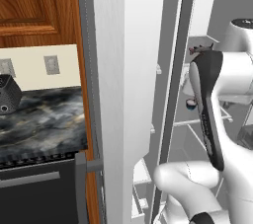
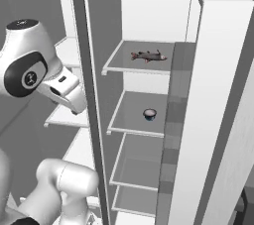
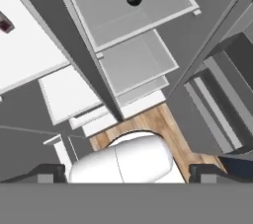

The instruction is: Pick up the frozen fish from the freezer, place it on any shelf in the fridge, and close the fridge and freezer doors when done.

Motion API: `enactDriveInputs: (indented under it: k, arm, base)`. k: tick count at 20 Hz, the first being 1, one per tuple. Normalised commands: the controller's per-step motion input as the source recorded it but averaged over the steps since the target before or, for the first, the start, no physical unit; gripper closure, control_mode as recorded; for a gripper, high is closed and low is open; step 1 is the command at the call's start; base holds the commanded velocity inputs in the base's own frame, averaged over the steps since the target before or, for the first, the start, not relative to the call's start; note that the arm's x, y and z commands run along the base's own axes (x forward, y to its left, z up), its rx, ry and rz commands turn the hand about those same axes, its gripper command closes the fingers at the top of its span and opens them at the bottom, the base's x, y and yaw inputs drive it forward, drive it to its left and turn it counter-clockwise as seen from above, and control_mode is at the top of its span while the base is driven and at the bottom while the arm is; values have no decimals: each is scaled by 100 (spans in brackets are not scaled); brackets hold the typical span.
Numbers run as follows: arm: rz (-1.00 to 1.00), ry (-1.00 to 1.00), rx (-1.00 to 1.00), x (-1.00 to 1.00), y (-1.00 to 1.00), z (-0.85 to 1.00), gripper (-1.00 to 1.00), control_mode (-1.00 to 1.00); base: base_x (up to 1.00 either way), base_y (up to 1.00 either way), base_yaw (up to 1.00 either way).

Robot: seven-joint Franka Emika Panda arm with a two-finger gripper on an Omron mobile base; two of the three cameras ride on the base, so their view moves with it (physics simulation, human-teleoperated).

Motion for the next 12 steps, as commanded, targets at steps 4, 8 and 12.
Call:
enactDriveInputs:
  k: [4,8,12]
  arm:
    - [7,-4,-9,0,0,-16,-100,-100]
    - [11,-13,-9,0,0,-24,-100,-100]
    - [6,-7,-2,-1,0,-3,-100,-100]
  base:
    - [0,0,0]
    - [0,0,0]
    - [0,0,0]
